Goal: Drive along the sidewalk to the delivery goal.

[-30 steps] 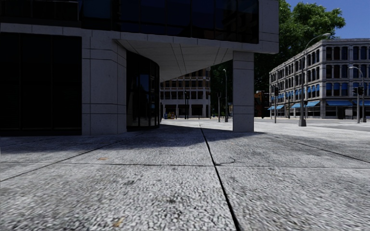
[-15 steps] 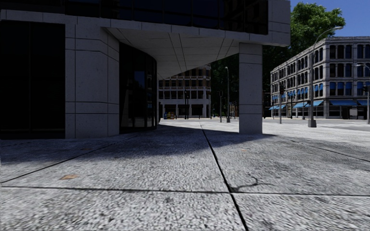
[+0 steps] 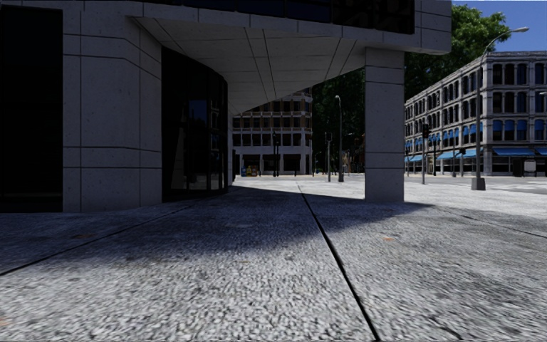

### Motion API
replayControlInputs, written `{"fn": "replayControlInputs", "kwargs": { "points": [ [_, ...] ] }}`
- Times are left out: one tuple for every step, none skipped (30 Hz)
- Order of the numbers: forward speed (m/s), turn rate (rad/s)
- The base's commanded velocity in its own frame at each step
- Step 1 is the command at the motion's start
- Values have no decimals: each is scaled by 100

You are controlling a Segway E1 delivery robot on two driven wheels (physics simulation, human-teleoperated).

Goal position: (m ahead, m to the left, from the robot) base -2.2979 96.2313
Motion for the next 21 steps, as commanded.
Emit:
{"fn": "replayControlInputs", "kwargs": {
  "points": [
    [200,0],
    [200,0],
    [200,0],
    [200,0],
    [200,0],
    [200,0],
    [200,0],
    [200,0],
    [200,0],
    [200,0],
    [200,0],
    [200,0],
    [200,0],
    [200,0],
    [200,0],
    [200,0],
    [200,0],
    [200,0],
    [200,0],
    [200,0],
    [200,0]
  ]
}}
